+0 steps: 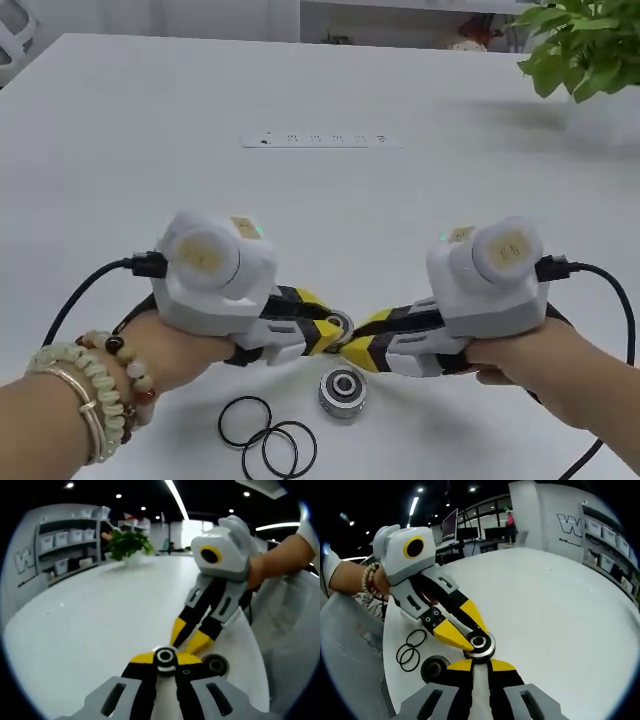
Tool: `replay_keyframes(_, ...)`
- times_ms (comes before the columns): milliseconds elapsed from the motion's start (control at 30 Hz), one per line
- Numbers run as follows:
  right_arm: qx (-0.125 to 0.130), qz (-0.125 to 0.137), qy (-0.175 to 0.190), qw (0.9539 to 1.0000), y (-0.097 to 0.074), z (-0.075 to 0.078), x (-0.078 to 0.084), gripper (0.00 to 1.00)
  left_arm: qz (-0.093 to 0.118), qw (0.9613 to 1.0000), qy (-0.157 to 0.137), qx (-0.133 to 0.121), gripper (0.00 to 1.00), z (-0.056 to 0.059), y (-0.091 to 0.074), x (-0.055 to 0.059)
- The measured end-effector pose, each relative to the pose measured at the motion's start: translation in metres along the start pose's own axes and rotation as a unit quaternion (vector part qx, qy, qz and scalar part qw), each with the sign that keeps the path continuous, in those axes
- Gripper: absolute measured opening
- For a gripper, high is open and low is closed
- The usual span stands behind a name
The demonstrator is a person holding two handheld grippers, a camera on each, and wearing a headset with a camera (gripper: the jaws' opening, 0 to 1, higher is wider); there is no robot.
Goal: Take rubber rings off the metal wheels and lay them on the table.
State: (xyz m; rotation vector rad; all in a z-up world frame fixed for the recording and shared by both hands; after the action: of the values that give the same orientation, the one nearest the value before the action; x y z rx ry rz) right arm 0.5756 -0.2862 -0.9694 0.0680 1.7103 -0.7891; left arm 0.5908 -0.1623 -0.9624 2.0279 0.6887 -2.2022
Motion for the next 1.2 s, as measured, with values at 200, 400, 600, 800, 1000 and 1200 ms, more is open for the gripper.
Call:
replay_keyframes(200, 0.006, -0.002, -0.004, 1.0000, 0.001, -0.002, 0.000, 0.00, -0.001, 1.0000, -0.001, 0.003, 0.14, 0.001, -0.003, 0.001)
replay_keyframes(400, 0.031, 0.001, 0.060, 0.9977, 0.000, 0.002, 0.000, 0.00, -0.003, 1.0000, 0.006, 0.002, 0.13, 0.002, -0.006, 0.001)
replay_keyframes(600, 0.040, 0.019, 0.112, 0.9928, -0.004, 0.007, -0.003, 0.00, -0.004, 1.0000, 0.007, 0.000, 0.13, 0.002, -0.007, 0.002)
replay_keyframes(800, 0.044, 0.038, 0.160, 0.9855, -0.004, 0.002, -0.010, 0.00, -0.011, 0.9998, 0.014, 0.000, 0.13, 0.002, -0.006, 0.000)
replay_keyframes(1000, 0.044, 0.038, 0.149, 0.9872, -0.003, -0.003, -0.016, 0.00, -0.017, 0.9997, 0.020, -0.001, 0.12, 0.002, -0.006, 0.000)
replay_keyframes(1200, 0.036, 0.043, 0.138, 0.9888, -0.002, -0.004, -0.017, 0.00, -0.015, 0.9996, 0.025, 0.003, 0.12, 0.001, -0.006, 0.000)
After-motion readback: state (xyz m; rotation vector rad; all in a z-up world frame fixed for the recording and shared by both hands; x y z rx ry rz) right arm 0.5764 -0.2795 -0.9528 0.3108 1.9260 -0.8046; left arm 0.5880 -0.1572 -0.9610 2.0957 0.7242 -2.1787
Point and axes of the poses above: the centre of the closed fingertips' face, and the gripper's own axes: y roughly forward along the fingers, z roughly to its right, x roughly out of its underside, the point moved 8 cm from there along -y, roughly backward along the fingers, and after that the axes turned 13 degrees about z, right-handed, at the moved point
